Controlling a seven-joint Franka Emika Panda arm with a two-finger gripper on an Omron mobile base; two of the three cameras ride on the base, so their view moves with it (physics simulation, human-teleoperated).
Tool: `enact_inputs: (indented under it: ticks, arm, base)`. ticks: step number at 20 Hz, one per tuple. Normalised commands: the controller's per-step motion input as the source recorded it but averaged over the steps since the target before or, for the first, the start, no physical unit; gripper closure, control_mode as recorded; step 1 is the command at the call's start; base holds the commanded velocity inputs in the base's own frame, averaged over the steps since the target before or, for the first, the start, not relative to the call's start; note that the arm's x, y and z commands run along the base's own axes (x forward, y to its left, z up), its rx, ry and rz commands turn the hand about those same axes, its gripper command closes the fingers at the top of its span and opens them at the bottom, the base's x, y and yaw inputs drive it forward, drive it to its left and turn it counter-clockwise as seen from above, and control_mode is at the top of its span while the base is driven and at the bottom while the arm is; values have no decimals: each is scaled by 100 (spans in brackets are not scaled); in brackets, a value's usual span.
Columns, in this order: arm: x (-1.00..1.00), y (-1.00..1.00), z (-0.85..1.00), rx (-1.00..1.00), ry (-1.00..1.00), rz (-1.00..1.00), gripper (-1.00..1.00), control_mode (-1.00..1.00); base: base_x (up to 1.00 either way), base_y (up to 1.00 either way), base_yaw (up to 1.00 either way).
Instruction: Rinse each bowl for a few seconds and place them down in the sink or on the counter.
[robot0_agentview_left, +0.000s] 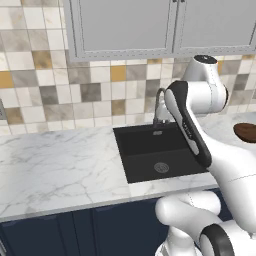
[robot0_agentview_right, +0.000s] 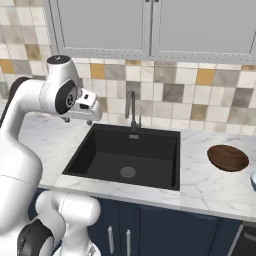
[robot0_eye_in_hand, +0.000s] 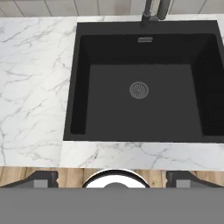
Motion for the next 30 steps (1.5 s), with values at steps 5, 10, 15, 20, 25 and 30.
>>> enact_inputs:
  ticks: [5, 10, 15, 20, 25, 30]
  arm:
    - [-39, -8, 6, 1, -2, -3, -100, -100]
    - [-34, -6, 4, 0, 0, -2, -100, -100]
    - [0, 0, 0, 0, 0, 0, -100, 100]
    - [0, 0, 0, 0, 0, 0, -100, 100]
    - [0, 0, 0, 0, 0, 0, -100, 100]
    - [0, 0, 0, 0, 0, 0, -100, 100]
  base:
    - [0, 0, 0]
    - [0, 0, 0]
    - [-37, -42, -2]
    - [-26, -60, -1]
    - [-6, -57, 0]
    - [0, -56, 0]
